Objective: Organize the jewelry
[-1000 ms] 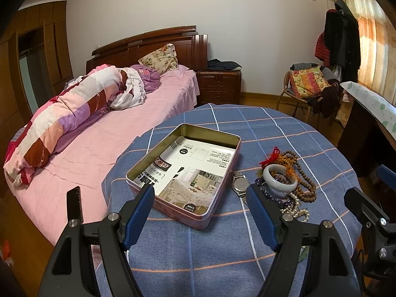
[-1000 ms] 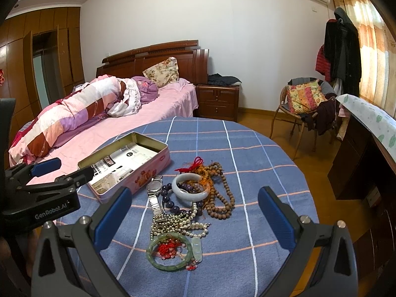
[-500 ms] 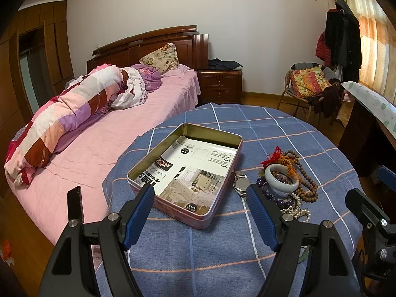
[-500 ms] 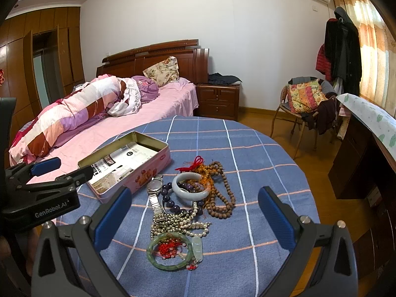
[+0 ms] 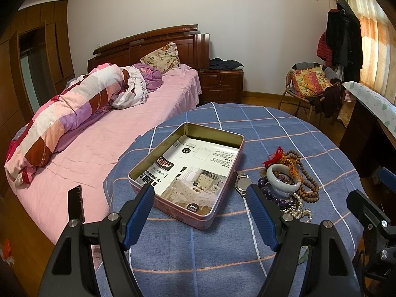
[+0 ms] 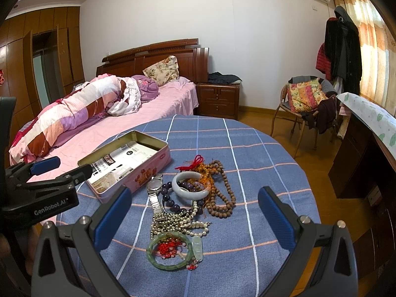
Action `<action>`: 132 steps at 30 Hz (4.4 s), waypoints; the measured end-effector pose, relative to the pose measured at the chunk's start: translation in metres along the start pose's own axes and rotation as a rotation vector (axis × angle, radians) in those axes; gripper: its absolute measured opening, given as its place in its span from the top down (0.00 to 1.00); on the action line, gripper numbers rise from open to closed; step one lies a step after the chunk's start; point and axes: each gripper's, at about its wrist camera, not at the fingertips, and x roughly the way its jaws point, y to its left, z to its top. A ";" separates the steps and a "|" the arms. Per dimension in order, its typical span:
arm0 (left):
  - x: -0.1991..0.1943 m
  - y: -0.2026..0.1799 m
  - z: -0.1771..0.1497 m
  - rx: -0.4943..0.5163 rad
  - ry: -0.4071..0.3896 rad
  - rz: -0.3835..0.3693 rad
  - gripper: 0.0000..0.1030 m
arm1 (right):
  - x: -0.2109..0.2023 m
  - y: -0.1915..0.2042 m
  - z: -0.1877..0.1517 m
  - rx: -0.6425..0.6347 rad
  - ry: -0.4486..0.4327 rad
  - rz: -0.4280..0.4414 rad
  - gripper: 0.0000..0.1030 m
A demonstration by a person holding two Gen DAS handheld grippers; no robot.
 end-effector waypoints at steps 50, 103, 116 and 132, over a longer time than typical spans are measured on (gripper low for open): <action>0.046 -0.084 -0.048 0.167 0.235 -0.291 0.94 | 0.045 -0.065 -0.046 0.049 0.172 -0.069 0.08; 0.073 0.014 0.040 0.033 0.053 -0.047 0.94 | 0.181 -0.066 0.019 0.016 0.399 0.198 0.49; 0.066 0.020 0.048 0.037 0.033 -0.027 0.94 | 0.153 -0.070 0.023 0.003 0.324 0.212 0.90; 0.057 0.033 0.059 0.026 -0.005 -0.011 0.94 | 0.091 -0.058 0.076 -0.039 0.117 0.200 0.90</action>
